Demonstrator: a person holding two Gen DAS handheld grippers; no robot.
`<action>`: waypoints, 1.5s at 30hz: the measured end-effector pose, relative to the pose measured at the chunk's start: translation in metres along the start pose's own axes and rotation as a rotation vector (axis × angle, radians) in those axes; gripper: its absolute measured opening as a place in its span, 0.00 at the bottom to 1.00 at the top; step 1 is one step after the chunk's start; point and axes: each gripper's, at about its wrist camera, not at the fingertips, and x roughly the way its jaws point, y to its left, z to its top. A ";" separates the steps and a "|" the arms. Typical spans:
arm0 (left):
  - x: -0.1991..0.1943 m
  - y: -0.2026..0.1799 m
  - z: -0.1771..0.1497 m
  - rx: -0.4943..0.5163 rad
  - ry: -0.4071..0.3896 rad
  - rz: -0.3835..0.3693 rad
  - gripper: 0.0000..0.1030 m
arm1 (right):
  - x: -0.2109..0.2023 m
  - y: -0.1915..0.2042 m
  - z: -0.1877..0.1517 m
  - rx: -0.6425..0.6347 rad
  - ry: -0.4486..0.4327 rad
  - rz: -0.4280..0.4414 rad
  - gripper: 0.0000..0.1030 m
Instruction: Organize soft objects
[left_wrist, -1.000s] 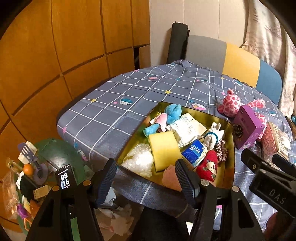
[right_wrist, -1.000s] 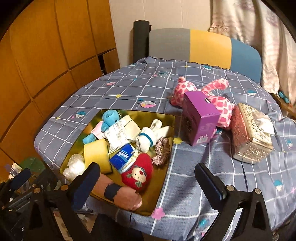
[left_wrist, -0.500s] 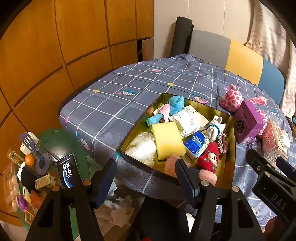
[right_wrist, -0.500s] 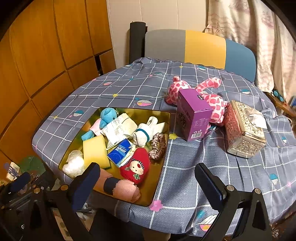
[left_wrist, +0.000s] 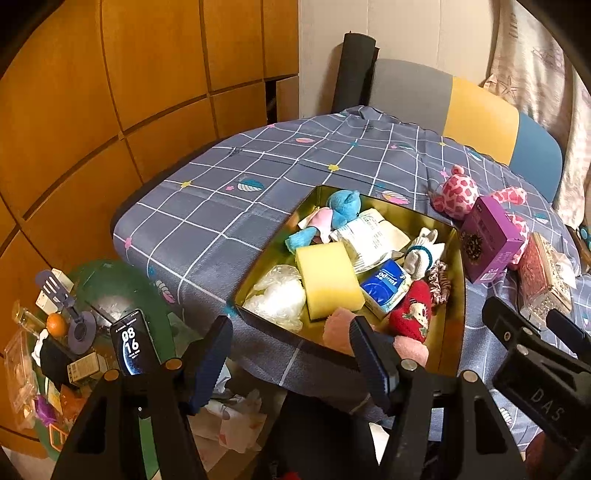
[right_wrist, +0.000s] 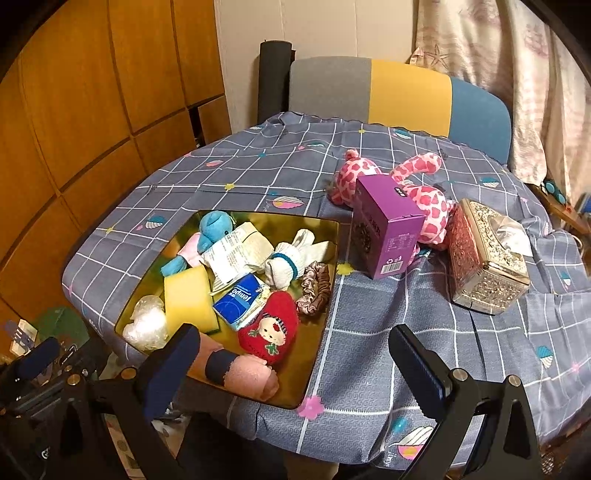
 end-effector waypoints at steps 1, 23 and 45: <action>0.000 -0.001 0.000 0.002 -0.001 0.001 0.65 | 0.000 0.000 0.000 0.000 0.000 0.000 1.00; -0.007 -0.002 0.002 0.017 -0.034 0.017 0.65 | 0.000 0.003 0.000 -0.011 -0.003 0.002 1.00; -0.003 0.000 0.001 0.016 -0.025 0.024 0.65 | 0.006 0.004 -0.002 -0.013 0.021 0.010 1.00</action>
